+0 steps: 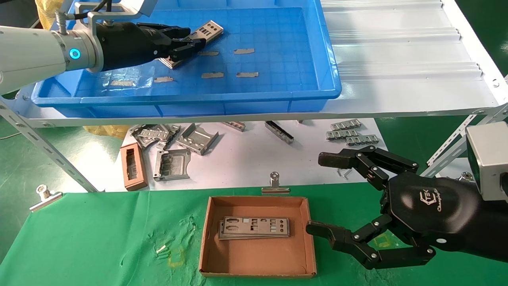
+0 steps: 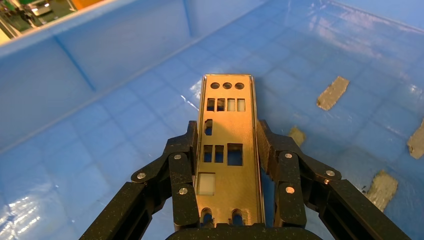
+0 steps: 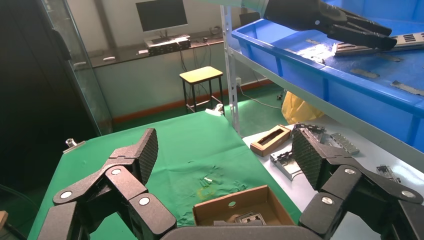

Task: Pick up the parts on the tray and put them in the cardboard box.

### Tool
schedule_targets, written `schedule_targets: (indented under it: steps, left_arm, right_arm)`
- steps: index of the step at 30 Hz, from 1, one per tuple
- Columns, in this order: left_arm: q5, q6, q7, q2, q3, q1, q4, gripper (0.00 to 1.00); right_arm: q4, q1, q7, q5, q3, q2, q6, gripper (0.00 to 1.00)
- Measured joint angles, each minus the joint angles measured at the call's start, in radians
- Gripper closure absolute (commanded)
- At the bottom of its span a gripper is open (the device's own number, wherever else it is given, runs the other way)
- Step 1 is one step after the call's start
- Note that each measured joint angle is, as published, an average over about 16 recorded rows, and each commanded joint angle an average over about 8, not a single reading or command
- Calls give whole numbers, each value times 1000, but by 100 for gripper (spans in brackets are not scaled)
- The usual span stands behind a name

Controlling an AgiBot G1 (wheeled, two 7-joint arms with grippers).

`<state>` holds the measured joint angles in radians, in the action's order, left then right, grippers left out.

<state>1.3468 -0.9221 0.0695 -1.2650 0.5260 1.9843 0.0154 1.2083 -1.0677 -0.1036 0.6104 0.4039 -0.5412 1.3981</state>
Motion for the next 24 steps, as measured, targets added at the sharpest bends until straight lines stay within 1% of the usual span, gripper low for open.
schedule_targets:
  steps: [10, 15, 20, 24]
  left_arm:
    - [-12, 2, 8, 3, -9, 15, -2, 100]
    - [-19, -18, 9, 10, -14, 29, 0, 100]
    - [-30, -84, 14, 26, -20, 44, 9, 100]
    - [-40, -179, 24, 48, -26, 54, 22, 100]
  right_arm:
    - [0, 0, 0, 0, 0, 0, 0, 0]
    - [0, 0, 0, 0, 0, 0, 0, 0]
    - [0, 0, 0, 0, 0, 0, 0, 0]
    - [0, 0, 0, 0, 0, 0, 0, 0]
